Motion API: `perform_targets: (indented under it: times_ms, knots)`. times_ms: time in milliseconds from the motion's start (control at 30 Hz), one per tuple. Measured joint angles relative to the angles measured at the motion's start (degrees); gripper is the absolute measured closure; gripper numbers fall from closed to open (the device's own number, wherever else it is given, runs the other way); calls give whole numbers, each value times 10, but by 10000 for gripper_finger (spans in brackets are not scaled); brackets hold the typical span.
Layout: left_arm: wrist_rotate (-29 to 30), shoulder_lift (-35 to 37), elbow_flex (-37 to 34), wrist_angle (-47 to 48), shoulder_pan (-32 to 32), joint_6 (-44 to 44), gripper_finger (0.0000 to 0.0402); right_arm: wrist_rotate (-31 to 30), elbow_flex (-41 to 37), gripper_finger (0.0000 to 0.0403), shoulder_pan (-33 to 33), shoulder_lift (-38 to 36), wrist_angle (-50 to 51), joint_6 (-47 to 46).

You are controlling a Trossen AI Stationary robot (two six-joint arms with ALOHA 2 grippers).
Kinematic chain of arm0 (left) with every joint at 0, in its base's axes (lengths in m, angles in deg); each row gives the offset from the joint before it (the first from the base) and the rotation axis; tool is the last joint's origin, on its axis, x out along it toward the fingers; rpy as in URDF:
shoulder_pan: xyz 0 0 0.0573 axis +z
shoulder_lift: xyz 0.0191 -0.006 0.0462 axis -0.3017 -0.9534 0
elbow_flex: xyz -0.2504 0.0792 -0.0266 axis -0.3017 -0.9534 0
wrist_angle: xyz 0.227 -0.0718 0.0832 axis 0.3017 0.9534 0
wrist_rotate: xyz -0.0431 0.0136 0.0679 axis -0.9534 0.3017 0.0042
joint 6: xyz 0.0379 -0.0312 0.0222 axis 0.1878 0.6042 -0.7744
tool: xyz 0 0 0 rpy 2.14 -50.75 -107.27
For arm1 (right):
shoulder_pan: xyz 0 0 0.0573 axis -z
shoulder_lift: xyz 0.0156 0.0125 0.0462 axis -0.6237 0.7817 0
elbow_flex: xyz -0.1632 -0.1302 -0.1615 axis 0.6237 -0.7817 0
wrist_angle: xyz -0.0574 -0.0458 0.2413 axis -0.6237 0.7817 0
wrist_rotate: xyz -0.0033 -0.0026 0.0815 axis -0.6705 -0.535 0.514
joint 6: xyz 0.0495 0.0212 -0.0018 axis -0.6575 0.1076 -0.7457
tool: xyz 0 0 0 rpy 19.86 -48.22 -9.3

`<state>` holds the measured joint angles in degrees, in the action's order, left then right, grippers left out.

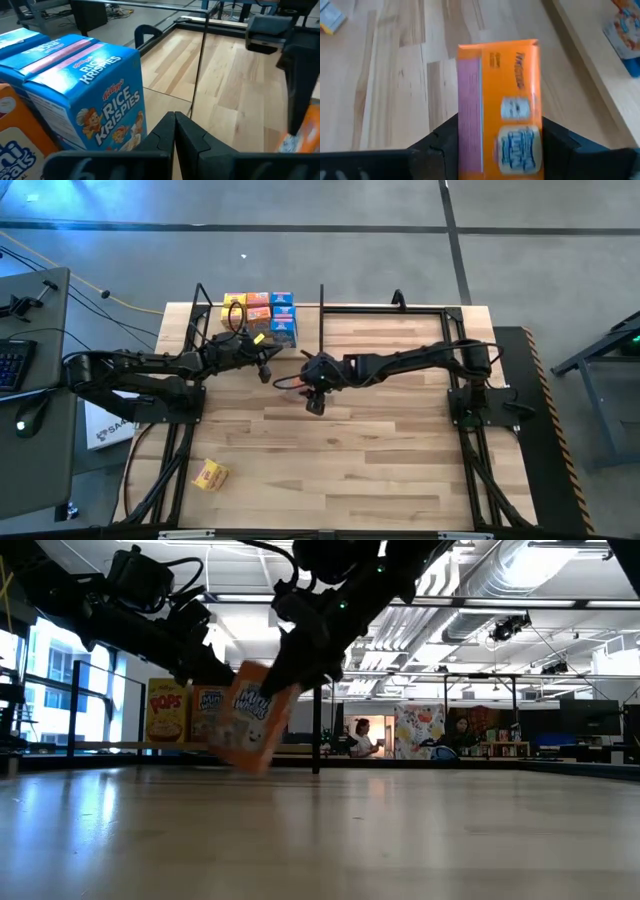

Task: Stack cereal on shelf
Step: Put the orange cereal box on the shelf aligned with the other orange cereal boxes

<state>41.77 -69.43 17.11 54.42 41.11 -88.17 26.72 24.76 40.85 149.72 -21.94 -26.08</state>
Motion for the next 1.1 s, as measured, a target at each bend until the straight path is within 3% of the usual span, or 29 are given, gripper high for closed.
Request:
perform_targets:
  times_ms: [433,567,667,767,833,1033,1100]
  knots:
    - [-14,0,0,0,-12,-9,398,-6,10,167,-4,-1,-26,26]
    - [-20,0,0,0,-23,-13,397,-12,52,167,-27,-36,47,56]
    - [-35,0,2,3,-31,-15,400,-14,72,170,-52,-70,158,69]
    - [-53,0,11,16,-39,-4,401,-14,42,198,-72,-104,243,65]
    - [-72,0,26,47,-43,2,401,-23,-7,234,-78,-120,230,41]
    - [-88,0,76,145,-69,15,393,-31,-167,372,-60,-132,-16,-7]
    - [-109,0,95,186,-81,6,379,-30,-199,394,-53,-124,-95,-12]
